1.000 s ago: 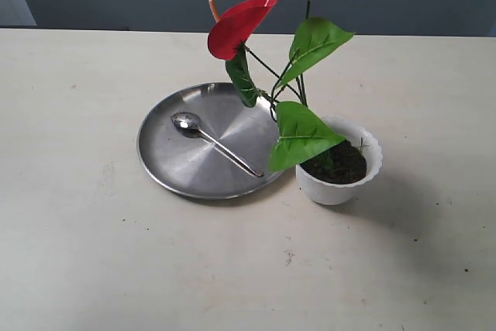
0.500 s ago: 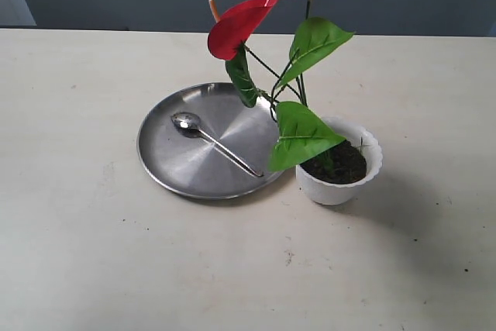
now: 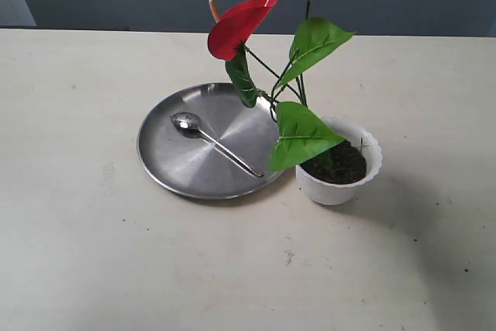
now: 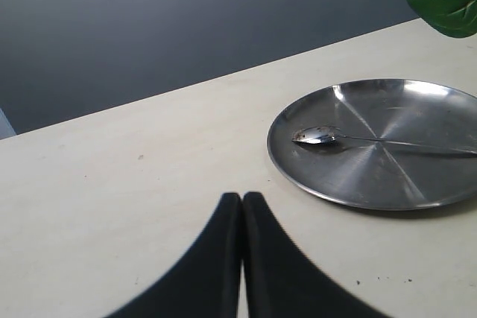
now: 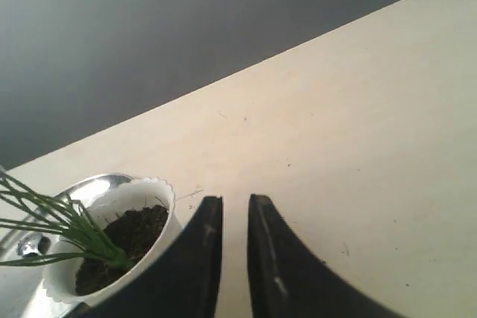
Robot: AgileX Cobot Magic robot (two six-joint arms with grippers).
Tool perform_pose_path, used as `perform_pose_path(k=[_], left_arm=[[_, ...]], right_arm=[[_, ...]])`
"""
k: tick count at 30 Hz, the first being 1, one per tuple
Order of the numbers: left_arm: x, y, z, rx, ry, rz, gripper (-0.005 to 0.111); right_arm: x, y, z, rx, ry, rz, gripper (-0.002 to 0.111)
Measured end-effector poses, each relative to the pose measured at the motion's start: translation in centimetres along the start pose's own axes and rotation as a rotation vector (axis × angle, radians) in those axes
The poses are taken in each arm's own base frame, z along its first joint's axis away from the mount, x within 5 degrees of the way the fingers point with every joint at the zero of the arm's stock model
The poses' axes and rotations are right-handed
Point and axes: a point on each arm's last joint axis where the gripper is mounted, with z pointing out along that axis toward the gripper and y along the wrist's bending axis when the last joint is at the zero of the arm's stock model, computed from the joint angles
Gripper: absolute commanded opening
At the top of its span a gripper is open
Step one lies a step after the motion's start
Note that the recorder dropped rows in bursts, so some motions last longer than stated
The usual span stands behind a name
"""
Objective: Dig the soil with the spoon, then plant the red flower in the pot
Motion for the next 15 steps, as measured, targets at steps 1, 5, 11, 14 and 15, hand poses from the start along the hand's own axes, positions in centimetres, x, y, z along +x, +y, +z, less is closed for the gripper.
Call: perform_pose_path(k=[1, 5, 11, 14, 15], left_arm=[[0.00, 0.00, 0.00, 0.000, 0.000, 0.000, 0.000], [0.00, 0.00, 0.00, 0.000, 0.000, 0.000, 0.000], [0.00, 0.00, 0.00, 0.000, 0.000, 0.000, 0.000], [0.00, 0.00, 0.00, 0.000, 0.000, 0.000, 0.000], [0.00, 0.00, 0.00, 0.000, 0.000, 0.000, 0.000]], right_arm=[[0.05, 0.00, 0.00, 0.000, 0.005, -0.008, 0.014], [0.10, 0.09, 0.00, -0.010, 0.011, -0.041, 0.014], [0.15, 0.27, -0.01, -0.030, 0.017, 0.019, 0.014], [0.16, 0.28, -0.01, -0.031, 0.018, 0.023, 0.014], [0.16, 0.28, -0.01, -0.031, 0.018, 0.023, 0.014]])
